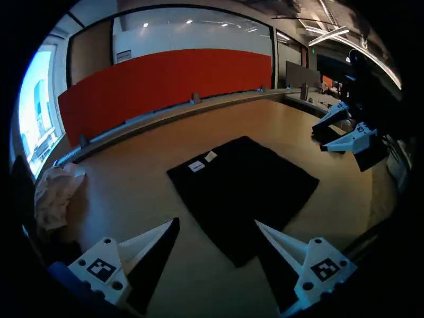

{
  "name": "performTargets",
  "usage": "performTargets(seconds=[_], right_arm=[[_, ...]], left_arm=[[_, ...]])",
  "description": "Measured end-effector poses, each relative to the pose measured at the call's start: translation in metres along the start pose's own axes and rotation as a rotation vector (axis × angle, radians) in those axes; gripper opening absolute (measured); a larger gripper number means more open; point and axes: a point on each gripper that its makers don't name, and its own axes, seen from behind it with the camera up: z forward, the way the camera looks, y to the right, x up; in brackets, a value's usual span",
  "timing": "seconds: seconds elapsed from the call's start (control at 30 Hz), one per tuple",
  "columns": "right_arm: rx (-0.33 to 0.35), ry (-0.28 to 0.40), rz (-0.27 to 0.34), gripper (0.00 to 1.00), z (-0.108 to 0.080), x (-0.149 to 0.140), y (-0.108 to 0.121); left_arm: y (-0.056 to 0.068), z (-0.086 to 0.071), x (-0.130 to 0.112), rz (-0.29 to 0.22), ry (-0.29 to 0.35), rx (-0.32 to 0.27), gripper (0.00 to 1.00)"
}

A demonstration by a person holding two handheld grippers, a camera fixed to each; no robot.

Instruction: Fold towel

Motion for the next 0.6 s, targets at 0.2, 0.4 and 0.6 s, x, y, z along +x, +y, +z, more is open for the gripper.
performTargets(seconds=[0.2,0.4,0.6], right_arm=[[0.008,-0.03,0.0,1.0,0.007,-0.017,-0.003],[0.018,-0.059,-0.006,1.0,0.012,-0.032,-0.008],[0.027,-0.092,-0.013,1.0,0.018,-0.049,-0.012]], left_arm=[[0.005,0.007,-0.014,0.003,-0.031,-0.016,0.93],[0.011,0.014,-0.026,0.01,-0.061,-0.035,0.93],[0.017,0.022,-0.043,0.016,-0.099,-0.057,0.93]])
